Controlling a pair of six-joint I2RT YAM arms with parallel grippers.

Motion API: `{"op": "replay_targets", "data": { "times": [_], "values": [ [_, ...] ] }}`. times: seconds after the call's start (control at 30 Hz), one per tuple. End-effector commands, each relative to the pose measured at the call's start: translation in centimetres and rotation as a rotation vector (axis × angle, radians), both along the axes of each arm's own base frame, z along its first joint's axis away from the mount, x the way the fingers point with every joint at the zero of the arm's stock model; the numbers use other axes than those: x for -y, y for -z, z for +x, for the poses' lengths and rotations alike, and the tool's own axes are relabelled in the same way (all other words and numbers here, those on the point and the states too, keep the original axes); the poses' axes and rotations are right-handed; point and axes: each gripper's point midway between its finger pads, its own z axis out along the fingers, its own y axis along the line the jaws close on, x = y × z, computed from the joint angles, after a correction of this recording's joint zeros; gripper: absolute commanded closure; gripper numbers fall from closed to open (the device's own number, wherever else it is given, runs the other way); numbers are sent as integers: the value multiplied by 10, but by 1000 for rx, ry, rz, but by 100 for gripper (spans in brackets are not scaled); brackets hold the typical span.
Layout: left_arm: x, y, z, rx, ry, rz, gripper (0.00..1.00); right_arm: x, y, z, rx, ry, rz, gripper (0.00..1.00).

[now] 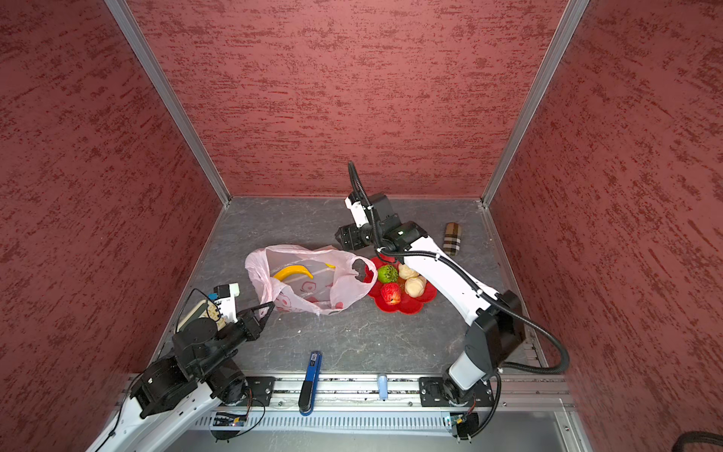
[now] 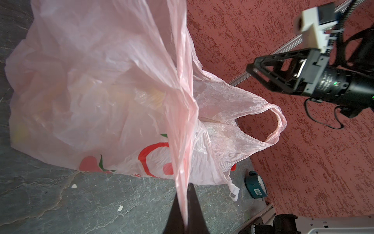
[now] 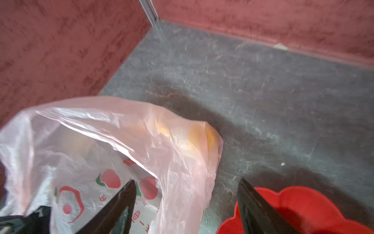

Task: Take fruits out of the plastic bag
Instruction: Shake the plastic bag at the center of the table.

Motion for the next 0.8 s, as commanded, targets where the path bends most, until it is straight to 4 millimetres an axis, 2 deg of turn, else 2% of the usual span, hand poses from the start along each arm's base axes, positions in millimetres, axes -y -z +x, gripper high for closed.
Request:
{"op": "replay_targets", "data": {
  "times": [0.0,0.1,0.37,0.5,0.57,0.63,0.7,0.77],
  "values": [
    [3,-8,1,26,14,-7,100,-9,21,-13,-45,-91,-66,21],
    [3,-6,0,21,16,-8,100,-13,33,-17,-81,-115,-66,21],
    [4,-5,0,19,21,-10,100,-21,46,-39,-122,-145,-76,22],
    [5,-4,-1,16,26,-13,100,-27,64,-41,-153,-150,-78,28],
    [5,-4,-1,17,28,-14,100,-29,69,-37,-145,-139,-80,38],
    [5,-3,-1,16,29,-19,100,-29,68,-30,-121,-117,-84,59],
    [6,0,-2,15,31,-24,100,-31,52,-22,-78,-97,-65,73],
    [6,2,-2,11,33,-31,100,-33,31,-19,-39,-91,-36,81]
  ]
}}
